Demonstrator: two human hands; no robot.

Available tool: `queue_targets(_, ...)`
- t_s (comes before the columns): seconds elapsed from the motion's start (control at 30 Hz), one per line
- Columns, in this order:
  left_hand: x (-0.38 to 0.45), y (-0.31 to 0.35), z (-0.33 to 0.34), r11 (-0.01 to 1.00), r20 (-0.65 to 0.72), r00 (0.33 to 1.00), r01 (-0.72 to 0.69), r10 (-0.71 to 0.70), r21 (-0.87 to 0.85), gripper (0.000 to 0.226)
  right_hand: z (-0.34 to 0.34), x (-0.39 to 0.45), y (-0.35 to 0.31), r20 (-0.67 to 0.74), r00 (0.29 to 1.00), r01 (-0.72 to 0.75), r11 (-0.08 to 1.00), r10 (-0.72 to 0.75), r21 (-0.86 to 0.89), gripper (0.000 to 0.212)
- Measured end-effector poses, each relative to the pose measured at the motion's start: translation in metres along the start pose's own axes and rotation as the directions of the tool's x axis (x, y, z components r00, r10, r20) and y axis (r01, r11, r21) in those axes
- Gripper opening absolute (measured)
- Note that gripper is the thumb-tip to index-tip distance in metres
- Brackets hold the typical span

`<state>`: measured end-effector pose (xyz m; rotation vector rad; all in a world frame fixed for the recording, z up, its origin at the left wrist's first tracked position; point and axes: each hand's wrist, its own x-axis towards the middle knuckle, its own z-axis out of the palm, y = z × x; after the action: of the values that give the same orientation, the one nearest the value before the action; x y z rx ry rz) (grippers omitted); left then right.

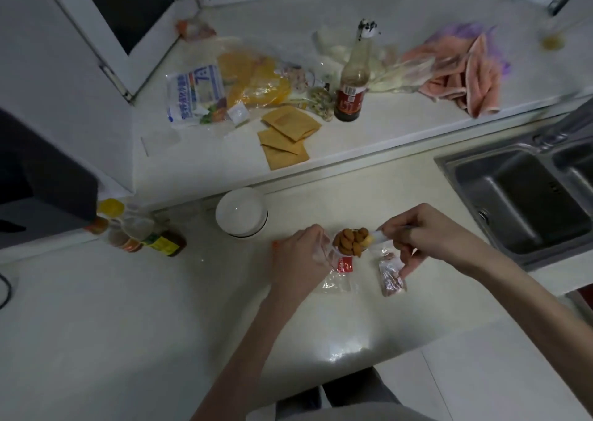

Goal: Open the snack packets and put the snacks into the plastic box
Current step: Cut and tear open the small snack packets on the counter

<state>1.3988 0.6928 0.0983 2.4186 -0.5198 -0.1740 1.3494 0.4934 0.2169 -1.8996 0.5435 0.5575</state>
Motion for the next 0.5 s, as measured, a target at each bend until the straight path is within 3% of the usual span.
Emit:
queue_targets(0.3, -0.002, 0.024, -0.014, 0.977, -0.106, 0.980, -0.178, 0.166, -0.114, 0.028, 0.004, -0.006, -0.008, -0.037, 0.998, -0.049, 0.993, 0.046, -0.110, 0.030)
queue_targets(0.5, -0.003, 0.027, -0.016, 0.976, -0.100, 0.973, -0.213, 0.208, -0.044, 0.032, 0.011, -0.013, -0.032, -0.107, 0.994, -0.033, 0.955, 0.001, -0.294, 0.031)
